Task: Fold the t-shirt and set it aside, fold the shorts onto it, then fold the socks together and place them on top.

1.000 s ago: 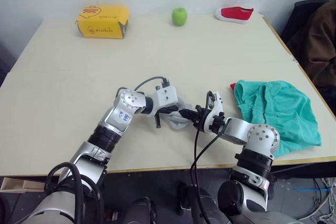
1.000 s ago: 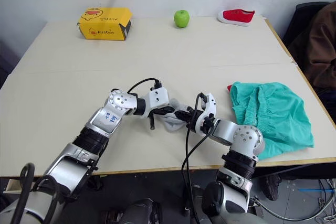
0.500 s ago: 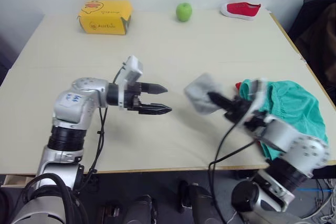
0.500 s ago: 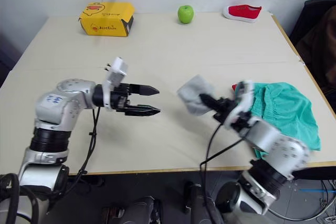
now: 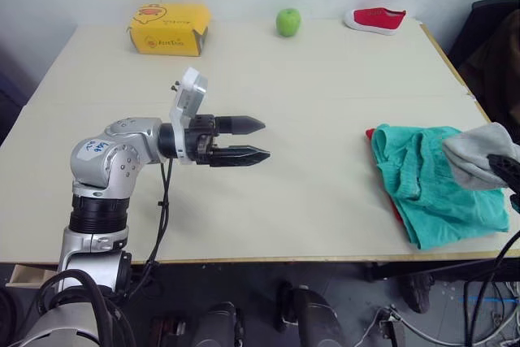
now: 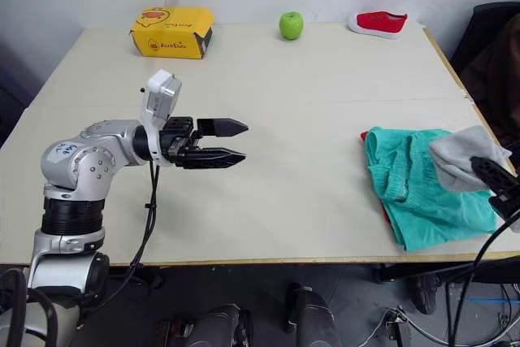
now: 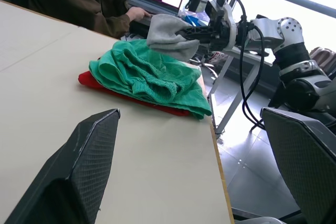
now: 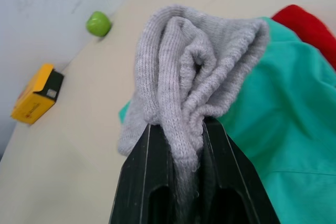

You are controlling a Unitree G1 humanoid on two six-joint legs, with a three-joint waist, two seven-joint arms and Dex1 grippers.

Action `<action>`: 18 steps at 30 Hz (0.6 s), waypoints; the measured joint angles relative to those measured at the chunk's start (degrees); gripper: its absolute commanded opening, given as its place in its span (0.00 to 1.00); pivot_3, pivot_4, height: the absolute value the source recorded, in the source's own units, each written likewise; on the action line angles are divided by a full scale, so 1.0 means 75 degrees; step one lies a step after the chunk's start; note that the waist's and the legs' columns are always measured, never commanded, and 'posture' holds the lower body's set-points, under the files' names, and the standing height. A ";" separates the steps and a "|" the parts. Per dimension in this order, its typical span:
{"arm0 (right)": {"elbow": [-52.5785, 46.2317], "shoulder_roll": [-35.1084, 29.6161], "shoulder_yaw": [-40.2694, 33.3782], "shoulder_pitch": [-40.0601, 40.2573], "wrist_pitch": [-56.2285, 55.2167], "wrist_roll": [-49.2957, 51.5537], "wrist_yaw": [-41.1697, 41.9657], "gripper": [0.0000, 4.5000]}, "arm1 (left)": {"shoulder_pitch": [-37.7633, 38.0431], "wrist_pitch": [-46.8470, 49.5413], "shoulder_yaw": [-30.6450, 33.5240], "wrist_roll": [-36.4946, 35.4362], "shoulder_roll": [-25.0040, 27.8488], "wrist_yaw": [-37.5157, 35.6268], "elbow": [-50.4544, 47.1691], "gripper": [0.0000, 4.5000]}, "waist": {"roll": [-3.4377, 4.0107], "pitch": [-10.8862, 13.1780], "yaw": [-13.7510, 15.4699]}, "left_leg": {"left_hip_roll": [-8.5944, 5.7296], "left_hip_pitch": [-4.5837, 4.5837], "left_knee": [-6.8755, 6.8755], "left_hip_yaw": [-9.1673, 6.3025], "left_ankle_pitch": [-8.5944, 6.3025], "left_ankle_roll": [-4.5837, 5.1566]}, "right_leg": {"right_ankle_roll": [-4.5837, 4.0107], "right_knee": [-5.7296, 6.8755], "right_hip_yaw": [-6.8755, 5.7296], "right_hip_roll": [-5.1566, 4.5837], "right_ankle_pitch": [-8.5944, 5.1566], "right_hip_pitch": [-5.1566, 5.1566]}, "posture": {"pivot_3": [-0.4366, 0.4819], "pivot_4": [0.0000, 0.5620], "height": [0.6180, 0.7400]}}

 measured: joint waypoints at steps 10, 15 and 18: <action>0.1317 0.0196 0.1656 0.0327 -0.1949 -0.2086 0.0988 0.74 | 0.0066 0.0526 0.0212 -0.0654 0.0374 0.0159 -0.0047 1.00 | 0.0001 0.0000 0.0037 | -0.0002 0.0000 0.0000 0.0000 0.0001 -0.0005 | -0.0033 0.0011 0.0004 0.0000 0.0019 -0.0005 | 0.48 0.27 1.00; 0.0213 -0.0466 0.1599 0.1982 -0.1976 -0.2294 0.2136 0.99 | 0.0377 0.0802 0.0533 -0.0915 0.0714 0.0399 -0.0158 1.00 | 0.0032 0.0006 0.0212 | -0.0007 -0.0002 -0.0001 -0.0012 -0.0001 -0.0007 | -0.0023 0.0007 0.0002 -0.0004 0.0012 -0.0005 | 0.48 0.27 1.00; -0.0340 -0.1621 0.1339 0.3442 -0.2242 -0.2852 0.3693 0.99 | 0.0514 0.0960 0.0833 -0.1078 0.1082 0.0441 -0.0166 1.00 | 0.0027 0.0010 0.0223 | -0.0008 -0.0005 0.0004 -0.0006 -0.0007 -0.0002 | 0.0011 -0.0006 0.0003 -0.0003 0.0000 0.0000 | 0.48 0.27 1.00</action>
